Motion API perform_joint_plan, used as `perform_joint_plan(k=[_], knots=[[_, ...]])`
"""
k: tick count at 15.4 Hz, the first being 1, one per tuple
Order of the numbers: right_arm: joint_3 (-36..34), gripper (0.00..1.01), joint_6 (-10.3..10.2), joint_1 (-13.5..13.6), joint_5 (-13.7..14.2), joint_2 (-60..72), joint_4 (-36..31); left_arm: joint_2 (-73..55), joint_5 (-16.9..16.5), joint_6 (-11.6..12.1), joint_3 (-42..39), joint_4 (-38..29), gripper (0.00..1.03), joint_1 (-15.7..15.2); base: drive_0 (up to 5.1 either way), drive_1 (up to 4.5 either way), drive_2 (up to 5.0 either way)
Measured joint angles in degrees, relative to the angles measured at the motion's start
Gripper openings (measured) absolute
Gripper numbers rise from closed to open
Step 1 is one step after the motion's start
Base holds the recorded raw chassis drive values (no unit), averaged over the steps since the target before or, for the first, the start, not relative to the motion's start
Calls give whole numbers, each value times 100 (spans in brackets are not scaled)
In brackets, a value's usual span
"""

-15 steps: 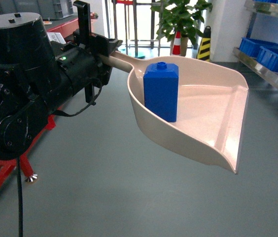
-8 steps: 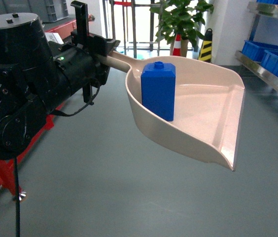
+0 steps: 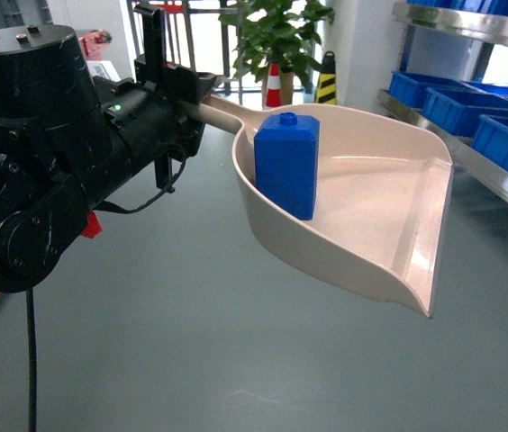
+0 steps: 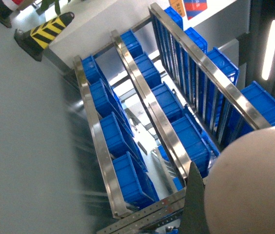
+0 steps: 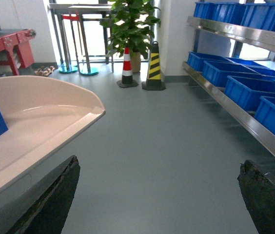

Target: Place part in tray to right shelf

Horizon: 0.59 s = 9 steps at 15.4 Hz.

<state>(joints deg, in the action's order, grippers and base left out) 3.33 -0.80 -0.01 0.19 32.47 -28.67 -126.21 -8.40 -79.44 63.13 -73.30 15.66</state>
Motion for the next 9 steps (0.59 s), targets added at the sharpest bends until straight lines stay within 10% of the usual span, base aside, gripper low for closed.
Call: perform_joint_plan(k=[9], knots=[[0, 98, 0, 0, 0, -2, -2, 0, 0, 0, 0, -2, 13, -7, -161, -161, -161]])
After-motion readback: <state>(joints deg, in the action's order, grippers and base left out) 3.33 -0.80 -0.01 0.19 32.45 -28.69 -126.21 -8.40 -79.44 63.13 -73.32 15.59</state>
